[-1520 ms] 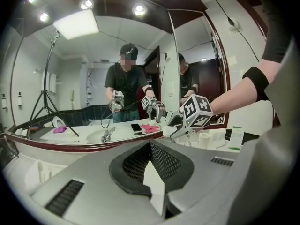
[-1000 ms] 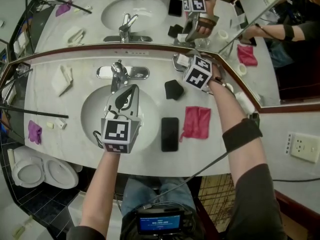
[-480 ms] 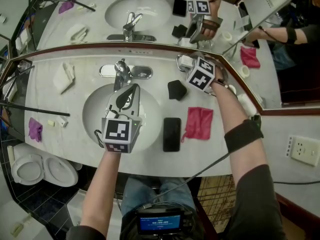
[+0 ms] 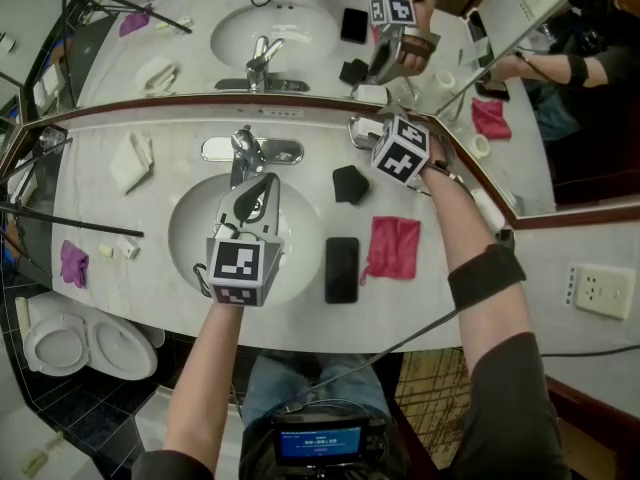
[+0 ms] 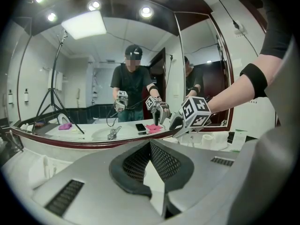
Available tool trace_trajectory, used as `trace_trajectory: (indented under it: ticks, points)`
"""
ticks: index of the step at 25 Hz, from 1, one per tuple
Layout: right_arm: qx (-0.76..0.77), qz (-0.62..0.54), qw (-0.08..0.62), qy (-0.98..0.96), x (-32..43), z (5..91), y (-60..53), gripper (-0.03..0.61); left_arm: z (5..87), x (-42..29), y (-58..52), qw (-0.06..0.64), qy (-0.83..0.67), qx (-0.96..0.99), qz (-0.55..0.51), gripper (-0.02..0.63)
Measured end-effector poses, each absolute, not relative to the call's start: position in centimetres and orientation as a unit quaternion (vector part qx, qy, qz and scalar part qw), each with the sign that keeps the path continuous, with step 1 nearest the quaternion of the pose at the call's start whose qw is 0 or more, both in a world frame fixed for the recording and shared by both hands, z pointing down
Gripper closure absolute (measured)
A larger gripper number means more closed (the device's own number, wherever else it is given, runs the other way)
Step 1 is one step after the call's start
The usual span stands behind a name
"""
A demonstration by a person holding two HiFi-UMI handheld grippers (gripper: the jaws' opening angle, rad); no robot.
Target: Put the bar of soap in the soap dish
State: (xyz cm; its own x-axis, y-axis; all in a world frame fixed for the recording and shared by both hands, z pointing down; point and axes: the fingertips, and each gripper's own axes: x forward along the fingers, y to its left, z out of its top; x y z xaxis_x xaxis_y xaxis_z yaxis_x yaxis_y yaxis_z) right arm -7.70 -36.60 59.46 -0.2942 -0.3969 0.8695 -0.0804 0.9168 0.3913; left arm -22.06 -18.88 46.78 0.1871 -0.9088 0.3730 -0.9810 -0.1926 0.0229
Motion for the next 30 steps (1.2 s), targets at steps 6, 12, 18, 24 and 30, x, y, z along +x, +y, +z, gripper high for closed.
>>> trace_trajectory:
  ticks: [6, 12, 18, 24, 30]
  points:
    - [0.193, -0.145, 0.541, -0.806, -7.1, 53.2, -35.2, 0.505, 45.2, -22.5, -17.4, 0.124, -0.610, 0.769, 0.142, 0.614]
    - [0.268, -0.105, 0.473, -0.833, -5.8, 46.4, -32.6, 0.560, 42.4, -22.9, -15.6, 0.125, -0.622, 0.762, 0.129, 0.614]
    - [0.351, -0.008, 0.376, -0.857, -2.4, 41.4, -29.0, 0.560, 41.1, -23.5, -13.3, 0.124, -0.617, 0.765, 0.135, 0.614]
    - [0.440, 0.100, 0.274, -0.849, 4.8, 40.7, -25.2, 0.560, 40.8, -24.6, -11.5, 0.118, -0.616, 0.766, 0.143, 0.614]
    - [0.533, 0.197, 0.181, -0.803, 14.0, 41.9, -20.1, 0.561, 40.1, -24.6, -10.8, 0.116, -0.614, 0.767, 0.147, 0.614]
